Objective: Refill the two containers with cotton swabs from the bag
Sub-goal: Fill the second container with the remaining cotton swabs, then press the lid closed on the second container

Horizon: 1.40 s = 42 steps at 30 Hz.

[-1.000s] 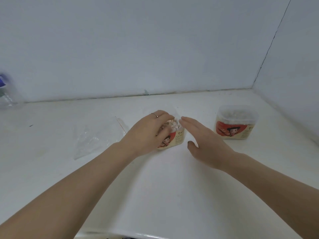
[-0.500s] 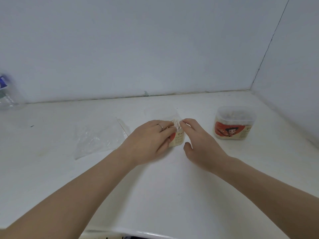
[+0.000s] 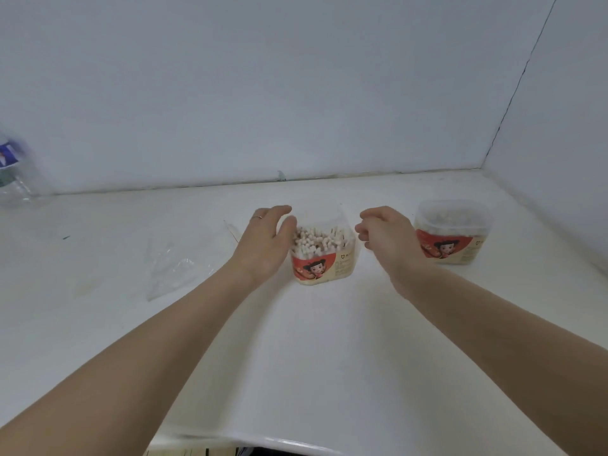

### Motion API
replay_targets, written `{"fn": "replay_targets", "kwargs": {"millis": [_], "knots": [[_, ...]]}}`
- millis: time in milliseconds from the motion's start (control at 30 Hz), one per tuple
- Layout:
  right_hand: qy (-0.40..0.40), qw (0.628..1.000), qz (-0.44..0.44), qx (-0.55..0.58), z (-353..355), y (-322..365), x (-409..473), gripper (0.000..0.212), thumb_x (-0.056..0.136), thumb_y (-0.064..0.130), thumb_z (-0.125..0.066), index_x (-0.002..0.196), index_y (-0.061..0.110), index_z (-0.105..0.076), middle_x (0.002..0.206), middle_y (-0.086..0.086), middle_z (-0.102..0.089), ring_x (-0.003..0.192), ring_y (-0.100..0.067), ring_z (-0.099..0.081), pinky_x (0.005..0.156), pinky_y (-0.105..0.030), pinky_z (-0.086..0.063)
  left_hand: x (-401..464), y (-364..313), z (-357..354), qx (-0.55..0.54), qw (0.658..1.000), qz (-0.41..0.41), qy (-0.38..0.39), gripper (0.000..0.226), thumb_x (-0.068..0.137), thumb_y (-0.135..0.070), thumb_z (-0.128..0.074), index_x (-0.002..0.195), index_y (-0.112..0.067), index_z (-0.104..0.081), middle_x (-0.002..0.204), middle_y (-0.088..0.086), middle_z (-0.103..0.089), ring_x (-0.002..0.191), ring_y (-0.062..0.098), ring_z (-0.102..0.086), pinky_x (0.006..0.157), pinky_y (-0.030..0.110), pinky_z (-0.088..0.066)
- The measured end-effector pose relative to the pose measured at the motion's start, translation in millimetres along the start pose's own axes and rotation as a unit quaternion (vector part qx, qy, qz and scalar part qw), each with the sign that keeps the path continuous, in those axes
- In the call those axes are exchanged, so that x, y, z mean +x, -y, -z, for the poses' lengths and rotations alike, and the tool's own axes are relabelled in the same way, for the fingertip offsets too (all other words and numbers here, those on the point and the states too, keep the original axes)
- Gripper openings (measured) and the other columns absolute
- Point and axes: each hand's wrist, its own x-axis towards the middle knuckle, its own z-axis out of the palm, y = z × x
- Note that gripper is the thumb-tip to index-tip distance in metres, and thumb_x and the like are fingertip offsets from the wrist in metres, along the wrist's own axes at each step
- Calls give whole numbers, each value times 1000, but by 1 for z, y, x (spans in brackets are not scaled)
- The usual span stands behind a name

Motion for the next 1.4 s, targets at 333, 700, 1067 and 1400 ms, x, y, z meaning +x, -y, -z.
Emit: {"fn": "replay_targets", "kwargs": {"millis": [333, 700, 1067, 1400], "knots": [[59, 963, -166, 203, -24, 16, 11, 39, 105, 40, -33, 128, 16, -53, 113, -6, -68, 102, -21, -64, 96, -36, -46, 23, -13, -5, -431, 865, 256, 28, 60, 103, -54, -41, 131, -2, -52, 125, 9, -68, 116, 25, -65, 107, 40, -49], [31, 954, -157, 254, -7, 5, 5, 50, 105, 46, -33, 139, 16, -54, 132, -9, -64, 123, -26, -58, 115, -43, -39, 5, -23, 10, -202, 973, 95, 61, 60, 91, -73, -40, 103, -24, -73, 121, -16, -69, 121, 9, -58, 103, 31, -39], [71, 997, 28, -15, -22, -3, -18, 24, 102, 25, -37, 108, 21, -59, 107, 2, -66, 101, -19, -63, 90, -36, -49, -15, 7, -3, 203, 954, -178, 127, 70, 100, -37, -57, 160, -30, -22, 168, 6, -11, 153, 18, -11, 119, 21, -12], [73, 995, 66, -5, -30, -26, -20, 37, 107, 29, -33, 142, 27, -44, 124, 8, -61, 110, -12, -59, 86, -27, -44, -14, 13, -8, 342, 905, -231, 101, 77, 90, -59, -5, 160, -30, -19, 167, 15, -13, 153, 29, -15, 123, 36, -21]]}}
